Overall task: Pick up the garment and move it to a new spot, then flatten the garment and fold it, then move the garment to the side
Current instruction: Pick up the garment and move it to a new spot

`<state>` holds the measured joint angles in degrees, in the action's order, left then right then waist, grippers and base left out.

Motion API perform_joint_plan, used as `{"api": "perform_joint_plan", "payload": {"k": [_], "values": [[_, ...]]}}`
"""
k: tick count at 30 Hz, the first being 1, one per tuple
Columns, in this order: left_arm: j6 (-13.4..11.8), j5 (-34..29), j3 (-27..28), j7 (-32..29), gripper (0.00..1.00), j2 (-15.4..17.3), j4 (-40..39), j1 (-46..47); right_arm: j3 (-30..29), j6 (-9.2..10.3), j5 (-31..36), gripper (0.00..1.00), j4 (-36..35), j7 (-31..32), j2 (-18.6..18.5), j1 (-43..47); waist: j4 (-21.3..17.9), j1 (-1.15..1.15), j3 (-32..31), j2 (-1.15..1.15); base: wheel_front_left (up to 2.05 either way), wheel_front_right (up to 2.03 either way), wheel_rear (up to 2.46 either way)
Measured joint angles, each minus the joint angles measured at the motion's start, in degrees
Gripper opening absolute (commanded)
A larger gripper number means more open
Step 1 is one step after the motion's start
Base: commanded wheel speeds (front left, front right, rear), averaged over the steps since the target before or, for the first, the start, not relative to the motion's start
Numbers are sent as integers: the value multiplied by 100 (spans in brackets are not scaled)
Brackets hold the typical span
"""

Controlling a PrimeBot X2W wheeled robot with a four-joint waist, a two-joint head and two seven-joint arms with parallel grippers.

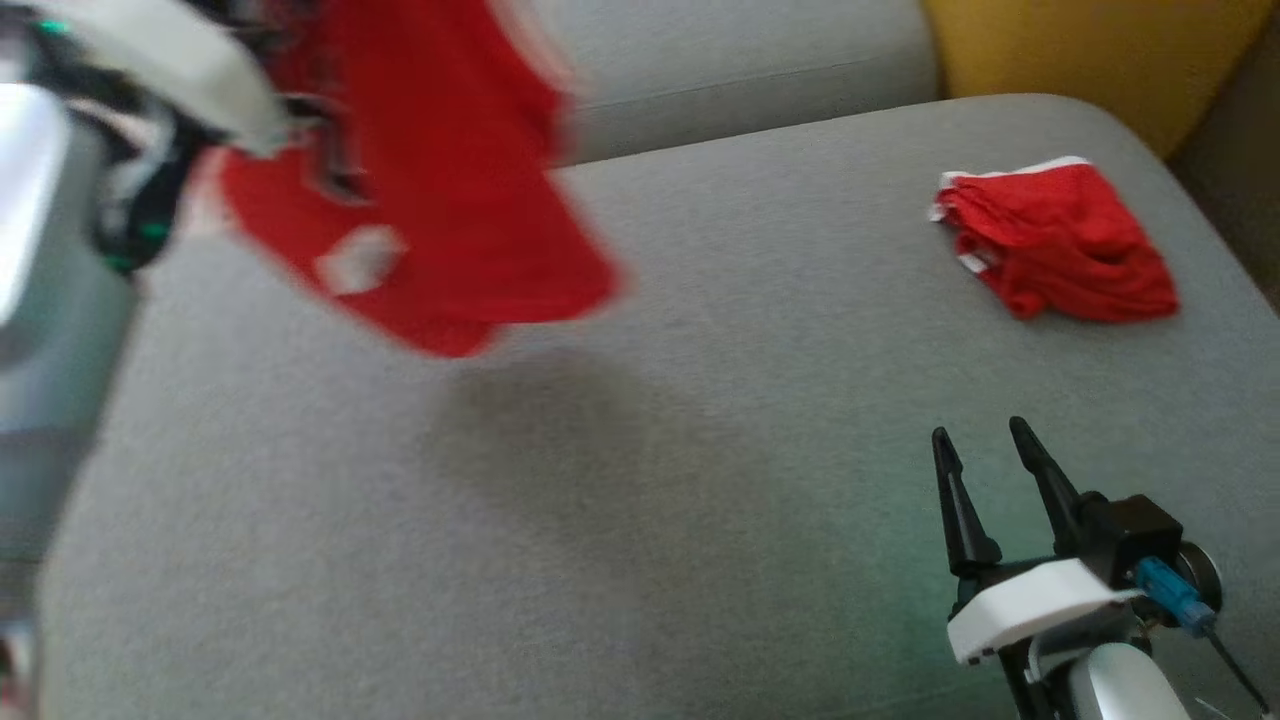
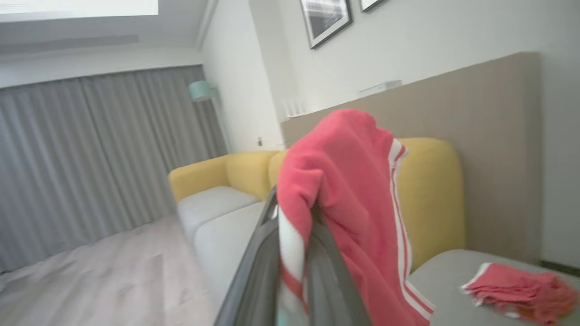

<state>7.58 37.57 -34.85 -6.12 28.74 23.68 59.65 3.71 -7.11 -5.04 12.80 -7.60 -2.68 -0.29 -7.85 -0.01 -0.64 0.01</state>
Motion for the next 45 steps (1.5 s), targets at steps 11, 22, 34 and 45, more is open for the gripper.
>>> {"api": "perform_joint_plan", "payload": {"k": [11,22,34,45], "values": [[-480,642,-12,54,4,-534,114,-1272,156,0,-86,100,1,-62,2,-77,-265,2,492,0,0,0,0],[-648,781,66,664,100,-569,1933,-2155,214,0,-103,100,152,-203,2,-578,-403,3,1153,0,0,0,0],[-296,662,54,1432,100,-572,2113,-2082,86,0,-40,100,343,-207,2,-582,21,1,781,0,0,0,0],[-455,589,-103,1837,100,-572,1126,-3211,-113,0,9,100,359,-197,2,-15,592,0,5,0,0,0,0]]}}
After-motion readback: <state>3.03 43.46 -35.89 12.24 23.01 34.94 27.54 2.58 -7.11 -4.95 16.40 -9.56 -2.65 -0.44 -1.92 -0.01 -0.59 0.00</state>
